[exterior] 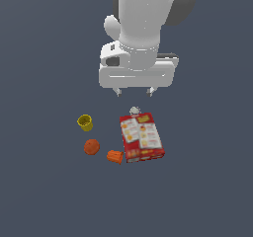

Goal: Pick up a designated object from a clutter of objects.

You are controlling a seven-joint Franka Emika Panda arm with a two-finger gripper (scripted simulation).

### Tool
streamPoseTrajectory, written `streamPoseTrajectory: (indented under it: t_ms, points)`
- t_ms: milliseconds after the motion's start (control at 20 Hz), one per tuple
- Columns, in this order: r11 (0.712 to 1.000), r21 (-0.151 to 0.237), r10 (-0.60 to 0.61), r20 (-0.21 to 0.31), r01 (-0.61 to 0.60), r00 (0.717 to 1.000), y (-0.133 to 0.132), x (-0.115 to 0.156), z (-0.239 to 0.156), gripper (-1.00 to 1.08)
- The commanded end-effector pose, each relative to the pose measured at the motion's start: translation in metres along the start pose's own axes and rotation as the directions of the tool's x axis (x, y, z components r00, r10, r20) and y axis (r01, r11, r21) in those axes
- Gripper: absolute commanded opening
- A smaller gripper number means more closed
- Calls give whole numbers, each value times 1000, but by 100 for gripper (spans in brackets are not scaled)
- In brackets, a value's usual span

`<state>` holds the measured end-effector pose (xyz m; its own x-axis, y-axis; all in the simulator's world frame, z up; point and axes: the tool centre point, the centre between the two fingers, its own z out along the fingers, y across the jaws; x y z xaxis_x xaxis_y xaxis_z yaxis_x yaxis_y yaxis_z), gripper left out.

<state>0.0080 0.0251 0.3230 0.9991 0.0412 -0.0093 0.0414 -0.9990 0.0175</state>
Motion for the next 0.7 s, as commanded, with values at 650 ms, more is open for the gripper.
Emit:
streamPoseTrajectory:
  t_ms: [650]
  points:
    - [998,22,-56,-2,56,998,51,3,54,100]
